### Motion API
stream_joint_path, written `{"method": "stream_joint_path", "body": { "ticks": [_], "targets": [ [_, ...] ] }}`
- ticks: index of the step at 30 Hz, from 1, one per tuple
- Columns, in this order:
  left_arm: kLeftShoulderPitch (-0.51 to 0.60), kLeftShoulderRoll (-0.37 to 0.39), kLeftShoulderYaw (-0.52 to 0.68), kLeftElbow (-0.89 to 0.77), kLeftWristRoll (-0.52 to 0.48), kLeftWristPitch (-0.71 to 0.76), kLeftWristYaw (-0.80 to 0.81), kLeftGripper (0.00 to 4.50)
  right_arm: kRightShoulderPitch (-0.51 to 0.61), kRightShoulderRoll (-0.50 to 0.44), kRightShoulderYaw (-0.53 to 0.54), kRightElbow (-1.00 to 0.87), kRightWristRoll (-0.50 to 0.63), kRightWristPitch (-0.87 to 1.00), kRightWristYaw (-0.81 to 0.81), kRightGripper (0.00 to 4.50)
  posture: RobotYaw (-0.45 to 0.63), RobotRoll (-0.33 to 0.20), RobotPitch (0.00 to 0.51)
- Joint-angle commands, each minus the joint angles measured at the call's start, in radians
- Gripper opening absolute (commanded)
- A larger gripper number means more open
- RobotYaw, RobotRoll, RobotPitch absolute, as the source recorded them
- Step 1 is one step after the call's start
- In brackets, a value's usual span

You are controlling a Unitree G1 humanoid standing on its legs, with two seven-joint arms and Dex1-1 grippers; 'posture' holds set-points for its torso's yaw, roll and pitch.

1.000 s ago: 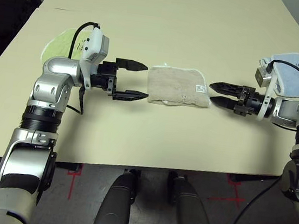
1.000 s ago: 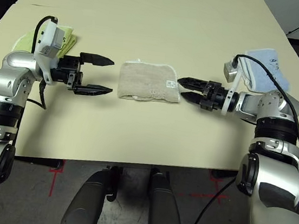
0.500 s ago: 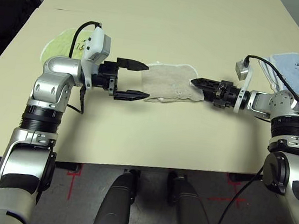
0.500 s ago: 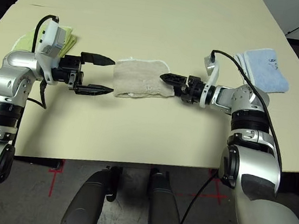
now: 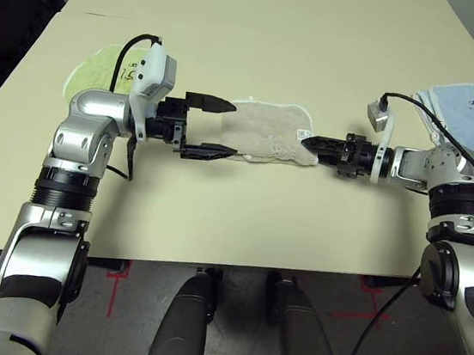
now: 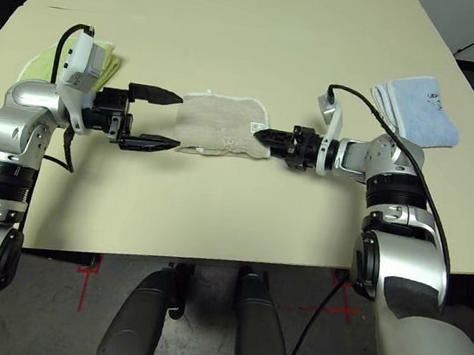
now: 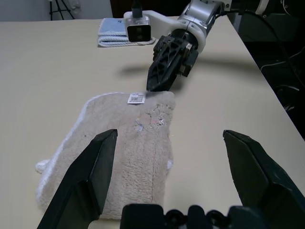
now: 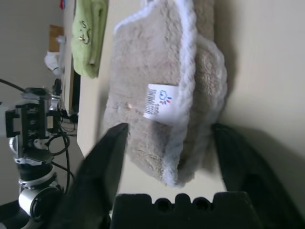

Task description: Fold the towel and set it aside.

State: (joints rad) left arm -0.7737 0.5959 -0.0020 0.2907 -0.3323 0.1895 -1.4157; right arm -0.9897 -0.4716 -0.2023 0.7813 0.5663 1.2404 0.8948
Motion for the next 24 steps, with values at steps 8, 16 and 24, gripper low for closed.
{"method": "stream_joint_path", "body": {
  "ticks": [8,16,24],
  "targets": [
    [0.016,0.002,-0.018,-0.012,-0.013,0.001,-0.004,4.5,0.003,-0.066,-0.033,0.006,0.003,0.051,-0.016,4.45,0.07,0.0,0.23],
    [0.036,-0.009,-0.021,-0.033,-0.021,0.008,0.007,4.5,0.026,-0.13,0.002,-0.015,0.007,0.116,0.007,4.45,0.07,0.0,0.226],
    [0.037,0.003,-0.023,-0.05,-0.031,0.029,0.013,4.5,0.0,-0.021,0.012,0.014,-0.012,0.071,-0.02,4.45,0.09,0.0,0.234]
  ]
}}
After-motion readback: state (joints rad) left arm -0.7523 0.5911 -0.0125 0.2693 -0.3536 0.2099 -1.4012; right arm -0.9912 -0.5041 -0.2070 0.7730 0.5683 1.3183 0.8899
